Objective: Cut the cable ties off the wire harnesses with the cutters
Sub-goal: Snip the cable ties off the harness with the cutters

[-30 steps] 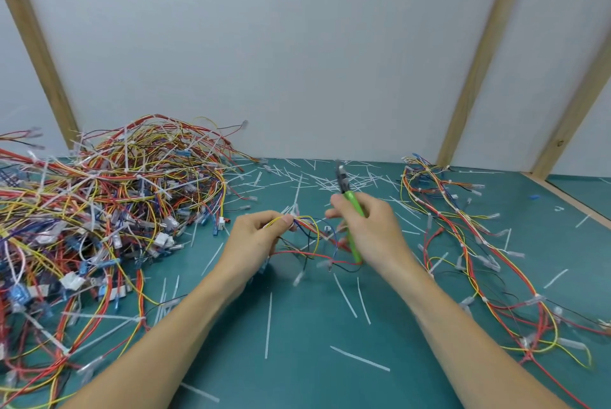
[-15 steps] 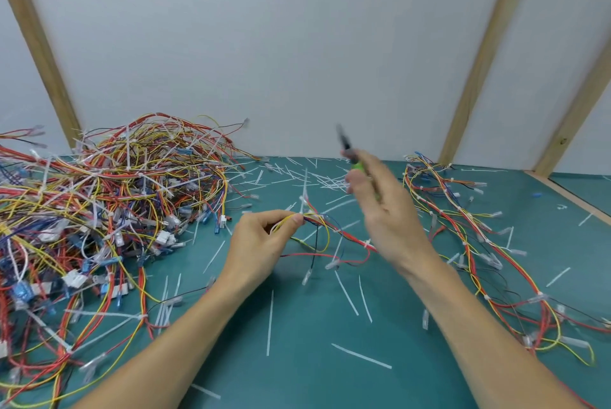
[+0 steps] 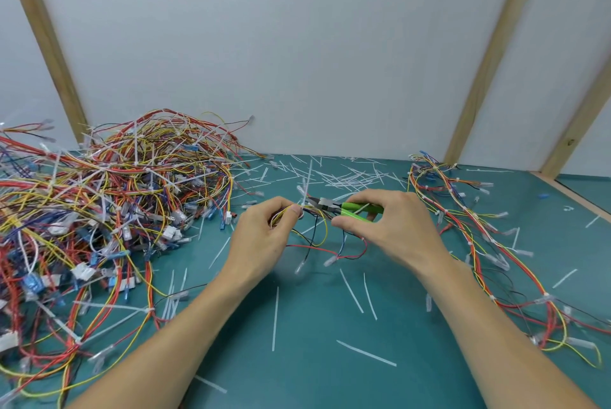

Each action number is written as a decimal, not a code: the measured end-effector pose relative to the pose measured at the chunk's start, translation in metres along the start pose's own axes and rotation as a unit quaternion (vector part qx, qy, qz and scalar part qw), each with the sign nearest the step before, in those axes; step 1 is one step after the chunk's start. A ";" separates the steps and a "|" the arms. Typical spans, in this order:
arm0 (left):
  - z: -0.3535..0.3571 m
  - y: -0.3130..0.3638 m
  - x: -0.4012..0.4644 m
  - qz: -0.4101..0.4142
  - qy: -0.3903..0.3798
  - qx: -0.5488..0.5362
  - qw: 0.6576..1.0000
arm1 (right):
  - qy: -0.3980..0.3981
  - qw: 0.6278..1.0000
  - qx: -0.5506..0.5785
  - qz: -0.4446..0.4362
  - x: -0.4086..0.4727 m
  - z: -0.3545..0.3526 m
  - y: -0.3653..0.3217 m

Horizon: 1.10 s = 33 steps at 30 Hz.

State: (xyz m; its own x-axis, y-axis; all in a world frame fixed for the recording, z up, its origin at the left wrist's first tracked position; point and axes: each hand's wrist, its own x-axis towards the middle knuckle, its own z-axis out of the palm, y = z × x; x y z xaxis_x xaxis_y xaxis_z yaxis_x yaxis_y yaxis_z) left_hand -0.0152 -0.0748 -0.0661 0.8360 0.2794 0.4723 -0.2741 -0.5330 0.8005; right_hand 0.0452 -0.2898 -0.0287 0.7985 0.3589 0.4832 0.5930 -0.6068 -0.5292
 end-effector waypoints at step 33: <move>-0.005 -0.003 -0.003 -0.018 -0.048 0.035 0.998 | -0.141 0.977 0.142 0.076 -0.009 0.012 0.010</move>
State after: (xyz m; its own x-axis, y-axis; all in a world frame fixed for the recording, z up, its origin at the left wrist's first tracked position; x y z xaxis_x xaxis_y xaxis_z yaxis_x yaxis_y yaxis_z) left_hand -0.0194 -0.0705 -0.0686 0.8872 0.2243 0.4032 -0.2112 -0.5796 0.7871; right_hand 0.0453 -0.2909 -0.0471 0.8522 0.4857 0.1946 0.4389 -0.4611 -0.7712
